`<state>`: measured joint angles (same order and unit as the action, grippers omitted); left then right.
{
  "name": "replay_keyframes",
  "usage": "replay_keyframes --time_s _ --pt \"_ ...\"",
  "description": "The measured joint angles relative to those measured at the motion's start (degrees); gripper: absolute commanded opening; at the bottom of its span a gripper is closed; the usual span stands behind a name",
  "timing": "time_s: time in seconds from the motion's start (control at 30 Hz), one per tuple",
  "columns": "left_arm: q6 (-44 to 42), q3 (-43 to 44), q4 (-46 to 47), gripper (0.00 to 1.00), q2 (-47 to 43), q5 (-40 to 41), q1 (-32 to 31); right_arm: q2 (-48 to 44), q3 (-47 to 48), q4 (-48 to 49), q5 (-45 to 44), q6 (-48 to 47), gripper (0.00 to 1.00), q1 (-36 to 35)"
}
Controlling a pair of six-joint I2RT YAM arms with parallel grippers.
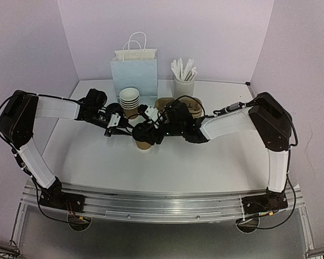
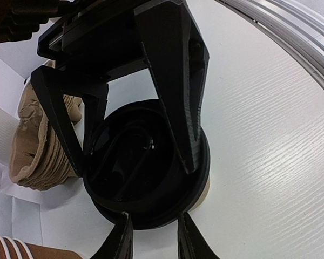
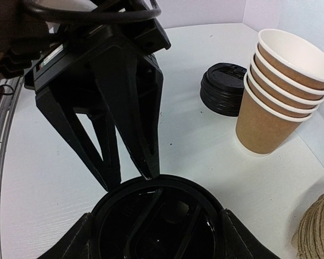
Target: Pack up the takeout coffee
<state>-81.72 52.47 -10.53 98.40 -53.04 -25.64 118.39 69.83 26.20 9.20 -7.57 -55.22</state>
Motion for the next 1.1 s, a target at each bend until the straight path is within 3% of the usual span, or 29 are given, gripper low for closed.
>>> replay_keyframes --time_s 0.4,0.67,1.1 --pt "-2.5 0.4 -1.4 0.26 -0.8 3.7 -1.1 -0.3 -0.9 0.8 -4.5 1.2 0.6 -1.3" --pt "1.6 1.5 -2.2 0.47 -1.8 8.0 -2.6 -0.5 -0.9 0.8 -6.1 1.2 0.63 -1.8" --pt "9.4 3.1 -9.0 0.69 -6.0 15.3 -5.5 -0.8 1.4 -3.1 -9.1 -0.9 0.63 -3.3"
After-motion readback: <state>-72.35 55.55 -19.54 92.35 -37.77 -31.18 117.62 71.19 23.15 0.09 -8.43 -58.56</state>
